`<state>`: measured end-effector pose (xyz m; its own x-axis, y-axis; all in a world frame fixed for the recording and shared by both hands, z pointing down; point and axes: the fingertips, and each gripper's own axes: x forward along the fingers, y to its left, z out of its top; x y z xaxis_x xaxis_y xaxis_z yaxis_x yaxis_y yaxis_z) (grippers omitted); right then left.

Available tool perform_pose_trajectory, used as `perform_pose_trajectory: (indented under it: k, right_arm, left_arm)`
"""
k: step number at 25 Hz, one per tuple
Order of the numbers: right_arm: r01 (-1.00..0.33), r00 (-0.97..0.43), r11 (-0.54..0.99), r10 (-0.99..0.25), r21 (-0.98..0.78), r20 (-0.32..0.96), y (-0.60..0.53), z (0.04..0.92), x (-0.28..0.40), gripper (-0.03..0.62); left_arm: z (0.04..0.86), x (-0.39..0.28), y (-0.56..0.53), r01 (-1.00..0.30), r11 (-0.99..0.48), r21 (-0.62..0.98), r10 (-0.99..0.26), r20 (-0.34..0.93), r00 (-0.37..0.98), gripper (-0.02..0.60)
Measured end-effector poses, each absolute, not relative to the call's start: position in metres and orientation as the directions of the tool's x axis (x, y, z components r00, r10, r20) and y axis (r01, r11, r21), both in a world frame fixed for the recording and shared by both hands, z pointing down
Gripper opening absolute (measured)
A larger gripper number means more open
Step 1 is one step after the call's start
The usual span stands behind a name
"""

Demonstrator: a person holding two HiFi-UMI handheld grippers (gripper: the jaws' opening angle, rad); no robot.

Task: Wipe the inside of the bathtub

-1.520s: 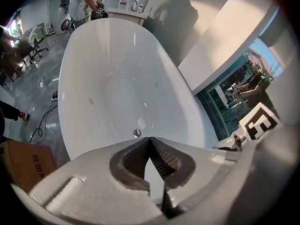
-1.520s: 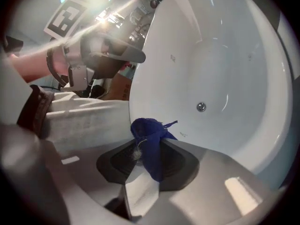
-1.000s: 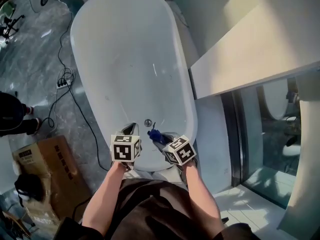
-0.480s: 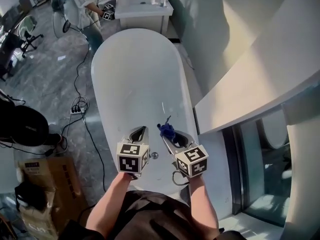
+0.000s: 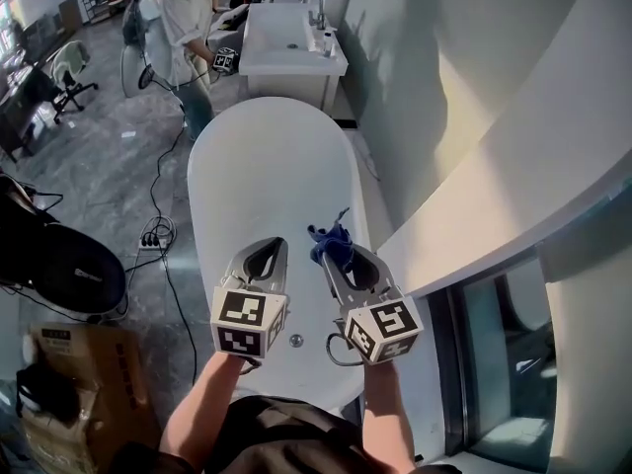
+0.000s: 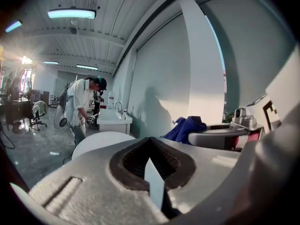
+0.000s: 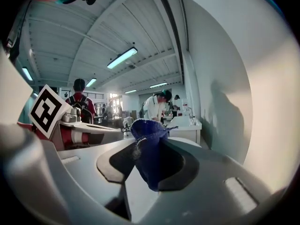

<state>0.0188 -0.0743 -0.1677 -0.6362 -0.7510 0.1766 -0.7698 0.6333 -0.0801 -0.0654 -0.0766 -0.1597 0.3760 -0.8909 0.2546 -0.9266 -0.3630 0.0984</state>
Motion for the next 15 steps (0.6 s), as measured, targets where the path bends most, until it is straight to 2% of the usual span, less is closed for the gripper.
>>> perform_pose_trajectory:
  k: [3, 8, 15]
  right_arm:
    - [-0.774, -0.632, 0.627, -0.770, -0.081, 0.082, -0.082, -0.206, 0.016, 0.130]
    - [-0.788, -0.615, 0.615, -0.788, -0.017, -0.002, -0.074, -0.249, 0.014, 0.127]
    - [-0.799, -0.601, 0.600, -0.800, 0.022, -0.007, -0.067, -0.251, 0.029, 0.127]
  left_arm:
    - [-0.196, -0.063, -0.088, -0.928, -0.368, 0.063, -0.910, 0.182, 0.373, 0.003]
    - [-0.238, -0.059, -0.089, -0.941, -0.336, 0.046, -0.936, 0.091, 0.339, 0.003]
    - [-0.239, -0.055, -0.086, -0.954, -0.298, 0.021, -0.951, 0.076, 0.299, 0.003]
